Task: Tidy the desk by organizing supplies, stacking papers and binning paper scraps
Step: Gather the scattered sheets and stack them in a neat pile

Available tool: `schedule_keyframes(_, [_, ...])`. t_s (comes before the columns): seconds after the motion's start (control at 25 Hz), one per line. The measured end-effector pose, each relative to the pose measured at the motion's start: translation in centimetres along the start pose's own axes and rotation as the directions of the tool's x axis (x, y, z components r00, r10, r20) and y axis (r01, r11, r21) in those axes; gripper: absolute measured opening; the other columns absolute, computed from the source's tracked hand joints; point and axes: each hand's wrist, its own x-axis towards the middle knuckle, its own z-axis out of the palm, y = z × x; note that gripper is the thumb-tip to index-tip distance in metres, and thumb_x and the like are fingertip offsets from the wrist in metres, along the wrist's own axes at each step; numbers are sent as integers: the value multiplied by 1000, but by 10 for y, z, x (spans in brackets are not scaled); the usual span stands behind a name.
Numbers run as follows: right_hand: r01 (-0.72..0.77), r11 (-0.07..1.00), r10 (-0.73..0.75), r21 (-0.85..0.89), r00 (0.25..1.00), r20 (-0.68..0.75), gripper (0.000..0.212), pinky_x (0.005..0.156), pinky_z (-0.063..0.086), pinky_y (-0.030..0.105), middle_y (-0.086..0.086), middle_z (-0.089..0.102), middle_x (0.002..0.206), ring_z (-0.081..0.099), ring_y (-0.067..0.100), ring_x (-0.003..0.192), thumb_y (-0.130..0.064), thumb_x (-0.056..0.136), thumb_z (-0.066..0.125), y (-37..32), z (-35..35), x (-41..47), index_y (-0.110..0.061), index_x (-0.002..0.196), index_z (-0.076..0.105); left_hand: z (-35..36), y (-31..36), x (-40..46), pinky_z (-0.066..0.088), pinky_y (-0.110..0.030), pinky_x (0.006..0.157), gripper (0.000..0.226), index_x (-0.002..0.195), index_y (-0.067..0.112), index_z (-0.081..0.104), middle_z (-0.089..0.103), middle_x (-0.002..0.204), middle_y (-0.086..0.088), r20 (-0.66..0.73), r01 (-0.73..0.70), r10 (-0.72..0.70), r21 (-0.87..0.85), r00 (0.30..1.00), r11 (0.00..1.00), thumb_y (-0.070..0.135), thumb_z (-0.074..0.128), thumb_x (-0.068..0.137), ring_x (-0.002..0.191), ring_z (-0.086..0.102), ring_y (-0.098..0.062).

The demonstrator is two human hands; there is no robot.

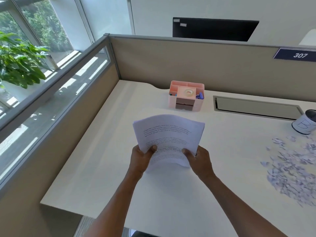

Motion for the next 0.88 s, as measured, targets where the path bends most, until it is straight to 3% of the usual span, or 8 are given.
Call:
schedule_keyframes(0.12, [44,998,-48,-48,996,-79,11,55,49,17,-15,70,71,65,3,68,-24,92,67,1,10,-9,-18,83,68,6,-5,-6,61,-33,72,4,89,21,74,78,87,5,-68,-30,33,39,997,999,18,75,91,82,74,-13])
schedule_keyframes(0.28, [56,994,-62,-99,996,-60,17,52,47,28,3,66,64,58,14,56,-22,93,65,6,19,-18,-14,78,64,12,-12,-16,55,-16,65,11,91,24,69,76,84,11,-80,-76,87,128,993,989,16,65,97,79,70,1])
schedule_keyframes(0.44, [46,993,-48,-110,999,-15,26,56,52,44,14,68,70,64,33,66,-20,96,60,9,20,-18,0,81,65,16,-14,-22,53,-14,61,25,85,30,68,74,79,14,-65,-90,104,197,992,976,13,58,100,74,67,3])
schedule_keyframes(0.72, [24,994,-21,-103,999,29,35,53,49,43,23,64,71,61,38,65,-24,99,55,12,24,-23,6,81,62,24,-17,-27,48,-8,60,24,92,28,65,71,88,11,-71,-109,125,203,990,973,8,55,101,78,65,7])
schedule_keyframes(0.88, [-8,995,14,-95,998,57,35,48,37,31,19,57,64,53,27,53,-25,99,54,17,30,-28,2,76,58,32,-21,-32,50,-12,64,25,96,29,65,72,86,12,-69,-110,125,182,990,977,6,54,100,81,65,2])
